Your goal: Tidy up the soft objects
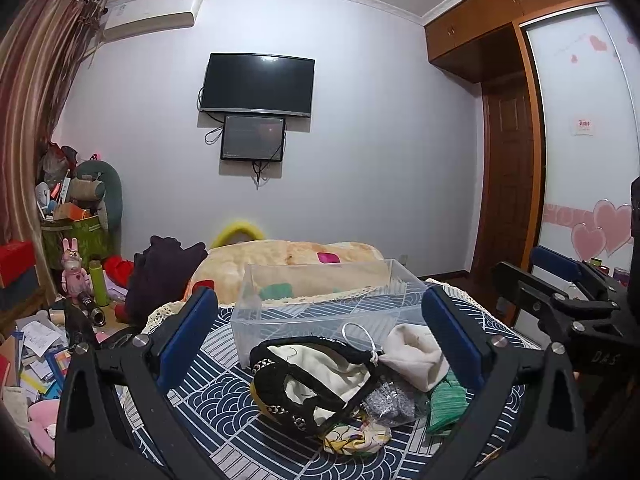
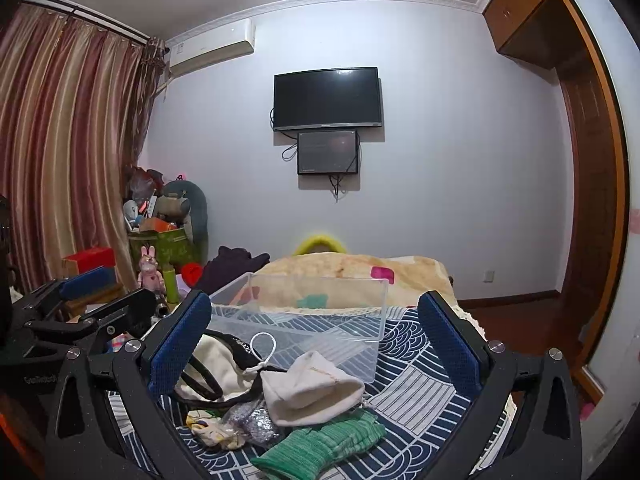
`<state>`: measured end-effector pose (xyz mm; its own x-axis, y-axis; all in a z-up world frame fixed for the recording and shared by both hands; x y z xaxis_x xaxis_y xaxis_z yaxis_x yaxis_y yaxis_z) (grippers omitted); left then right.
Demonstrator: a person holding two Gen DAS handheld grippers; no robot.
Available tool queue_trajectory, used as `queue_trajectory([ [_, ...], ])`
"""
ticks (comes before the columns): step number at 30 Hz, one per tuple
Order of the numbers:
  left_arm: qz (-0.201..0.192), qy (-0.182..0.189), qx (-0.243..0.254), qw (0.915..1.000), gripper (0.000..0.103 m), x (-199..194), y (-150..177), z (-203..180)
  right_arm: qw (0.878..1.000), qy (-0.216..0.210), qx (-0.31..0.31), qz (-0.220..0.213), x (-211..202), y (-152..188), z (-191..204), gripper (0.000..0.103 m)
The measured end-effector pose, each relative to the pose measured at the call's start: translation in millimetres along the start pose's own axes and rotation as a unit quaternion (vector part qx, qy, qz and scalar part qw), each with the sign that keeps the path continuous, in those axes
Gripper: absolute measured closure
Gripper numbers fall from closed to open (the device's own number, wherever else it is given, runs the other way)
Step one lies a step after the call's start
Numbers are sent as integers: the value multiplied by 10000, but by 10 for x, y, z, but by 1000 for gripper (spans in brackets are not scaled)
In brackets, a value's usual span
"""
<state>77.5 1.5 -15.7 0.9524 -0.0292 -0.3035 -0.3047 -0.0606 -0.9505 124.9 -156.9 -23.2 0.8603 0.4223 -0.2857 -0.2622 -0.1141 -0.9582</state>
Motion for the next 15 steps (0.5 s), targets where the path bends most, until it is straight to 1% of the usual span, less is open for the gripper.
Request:
queue_trajectory([
  [15,-9,34,-11,10000,0,-21,-5,-42,10000,-8,12,-16,-20,-14,2,0],
])
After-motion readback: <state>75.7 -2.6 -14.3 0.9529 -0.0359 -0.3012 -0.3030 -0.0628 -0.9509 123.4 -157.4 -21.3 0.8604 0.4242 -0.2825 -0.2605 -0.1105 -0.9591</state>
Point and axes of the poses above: each gripper's, at about its wrist camera, not at the fingertips, and x roughly the way its jaws point, z to its left, y to its underside, the point moved 8 cm from there along x, roughly the way its jaws point, and after that the axes turned 9 degrees about z, right-handed, at the moved point
